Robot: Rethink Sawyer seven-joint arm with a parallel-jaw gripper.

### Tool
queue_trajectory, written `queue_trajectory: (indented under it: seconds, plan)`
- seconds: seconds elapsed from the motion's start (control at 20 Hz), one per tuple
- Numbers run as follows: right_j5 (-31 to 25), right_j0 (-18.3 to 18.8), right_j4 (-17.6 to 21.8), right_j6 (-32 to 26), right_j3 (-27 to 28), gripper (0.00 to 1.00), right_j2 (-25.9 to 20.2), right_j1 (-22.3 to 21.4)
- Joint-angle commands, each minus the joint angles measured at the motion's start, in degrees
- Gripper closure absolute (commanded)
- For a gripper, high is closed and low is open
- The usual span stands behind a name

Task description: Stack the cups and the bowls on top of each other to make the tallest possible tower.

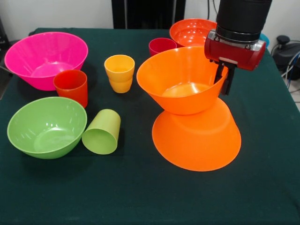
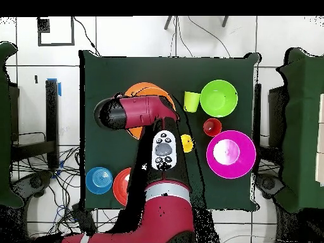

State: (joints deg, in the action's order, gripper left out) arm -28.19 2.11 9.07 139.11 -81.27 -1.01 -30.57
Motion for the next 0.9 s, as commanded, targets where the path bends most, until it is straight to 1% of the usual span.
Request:
queue_trajectory:
  seconds: [0.05,0.35,0.75,0.9]
  plan:
    - [3.5,0.0,4.3,-6.0,-2.4,1.0,-8.8,9.2]
    - [-0.8,-0.2,4.3,-7.6,-1.0,1.0,-8.3,8.8]
    - [-4.2,-0.4,4.3,-8.5,0.5,1.0,-7.7,8.4]
    - [-5.9,-1.1,4.5,-8.3,1.3,1.0,-6.9,8.2]
